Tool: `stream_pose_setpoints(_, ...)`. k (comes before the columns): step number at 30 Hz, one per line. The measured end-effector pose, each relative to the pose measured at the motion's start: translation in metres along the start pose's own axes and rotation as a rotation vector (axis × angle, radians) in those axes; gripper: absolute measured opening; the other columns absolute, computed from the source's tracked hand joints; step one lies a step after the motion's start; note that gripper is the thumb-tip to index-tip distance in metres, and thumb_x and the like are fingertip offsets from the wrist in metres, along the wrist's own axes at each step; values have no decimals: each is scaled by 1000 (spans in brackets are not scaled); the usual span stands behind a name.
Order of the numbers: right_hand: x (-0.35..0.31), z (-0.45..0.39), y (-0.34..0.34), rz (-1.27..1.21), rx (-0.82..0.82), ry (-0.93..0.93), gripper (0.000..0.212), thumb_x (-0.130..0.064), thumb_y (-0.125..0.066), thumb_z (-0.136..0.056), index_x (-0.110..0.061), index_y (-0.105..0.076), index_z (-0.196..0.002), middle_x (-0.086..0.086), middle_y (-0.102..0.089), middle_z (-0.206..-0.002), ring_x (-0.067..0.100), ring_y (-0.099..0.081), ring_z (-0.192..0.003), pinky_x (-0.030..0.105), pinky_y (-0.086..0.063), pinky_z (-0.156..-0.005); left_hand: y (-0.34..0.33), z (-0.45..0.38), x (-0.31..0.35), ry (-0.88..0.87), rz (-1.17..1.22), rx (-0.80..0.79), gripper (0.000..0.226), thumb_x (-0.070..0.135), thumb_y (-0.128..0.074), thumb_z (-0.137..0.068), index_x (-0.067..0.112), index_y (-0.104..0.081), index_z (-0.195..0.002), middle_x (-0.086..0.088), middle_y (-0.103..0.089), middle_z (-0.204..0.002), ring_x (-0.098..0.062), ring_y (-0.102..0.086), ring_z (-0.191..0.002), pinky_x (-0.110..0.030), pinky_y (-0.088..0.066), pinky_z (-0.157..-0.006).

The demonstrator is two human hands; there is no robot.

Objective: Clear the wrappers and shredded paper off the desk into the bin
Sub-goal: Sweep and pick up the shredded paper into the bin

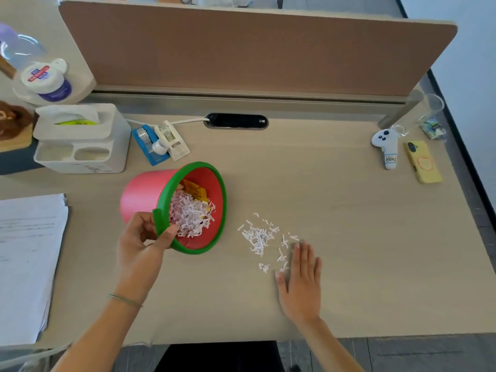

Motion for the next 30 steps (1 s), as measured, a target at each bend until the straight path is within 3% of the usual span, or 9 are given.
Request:
stream_pose_setpoints(5,-60,-37,-6,61,-1,51,90,-65,-37,-96,-12,-3,-161,15,2,-169,31,7,-156,56,-8,-125,4,0,2,-22,-53,-31,32,25,-75,-74,5,-64,-97,-33,-59,-88,-27,-54,-78,-71,-55,-83)
stream_pose_setpoints(8,-73,-57,-5,60,6,59,97,-69,-46,-88,-17,-10,-161,16,-2,-169,33,2,-156,58,-7,-123,5,0,4,-21,-53,-24,29,25,-75,-74,8,-65,-95,-28,-62,-86,-26,-56,-78,-70,-55,-83)
stream_pose_setpoints(11,-78,-64,3,77,52,106,97,-70,-54,-81,-24,-19,-160,12,-18,-167,36,-16,-152,55,-16,-121,6,0,2,-17,-51,-17,29,25,-75,-74,8,-65,-95,-27,-63,-85,-26,-57,-78,-70,-55,-83)
stream_pose_setpoints(14,-83,-75,18,83,153,236,83,-65,-62,-78,-27,-43,-149,6,-43,-149,32,-42,-130,45,-33,-108,6,2,-1,-10,-45,-17,28,26,-75,-74,9,-65,-94,-18,-63,-82,-22,-57,-75,-67,-57,-79)
stream_pose_setpoints(21,-97,-93,18,142,199,539,36,-43,-65,-88,-21,-62,-117,10,-61,-110,31,-57,-94,41,-49,-80,3,1,-1,-18,-28,12,27,24,-76,-72,8,-64,-91,-32,-63,-90,-23,-55,-74,-67,-55,-80)
stream_pose_setpoints(25,-100,-90,15,95,253,630,20,-36,-59,-95,-24,-70,-106,-1,-69,-103,26,-66,-79,35,-51,-65,2,1,-2,-31,-28,13,25,25,-76,-72,11,-64,-89,-32,-63,-89,-24,-55,-75,-67,-55,-81)
stream_pose_setpoints(28,-103,-90,9,148,260,652,25,-35,-52,-96,-23,-73,-95,-4,-73,-92,22,-67,-59,27,-44,-45,2,1,-3,-29,-29,10,28,26,-77,-72,10,-65,-91,-32,-62,-89,-24,-55,-75,-68,-55,-81)
stream_pose_setpoints(30,-102,-91,9,174,290,656,28,-36,-50,-94,-23,-74,-90,-6,-73,-79,19,-66,-51,23,-38,-40,2,1,-5,-27,-20,10,29,26,-77,-72,8,-65,-91,-30,-62,-85,-25,-56,-75,-68,-55,-81)
Point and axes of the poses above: each hand's wrist, its own z-axis away from the middle knuckle, its own y-axis out of the back of the hand, x = y × z, the point moved 7 cm from there along -z, towards the middle knuckle
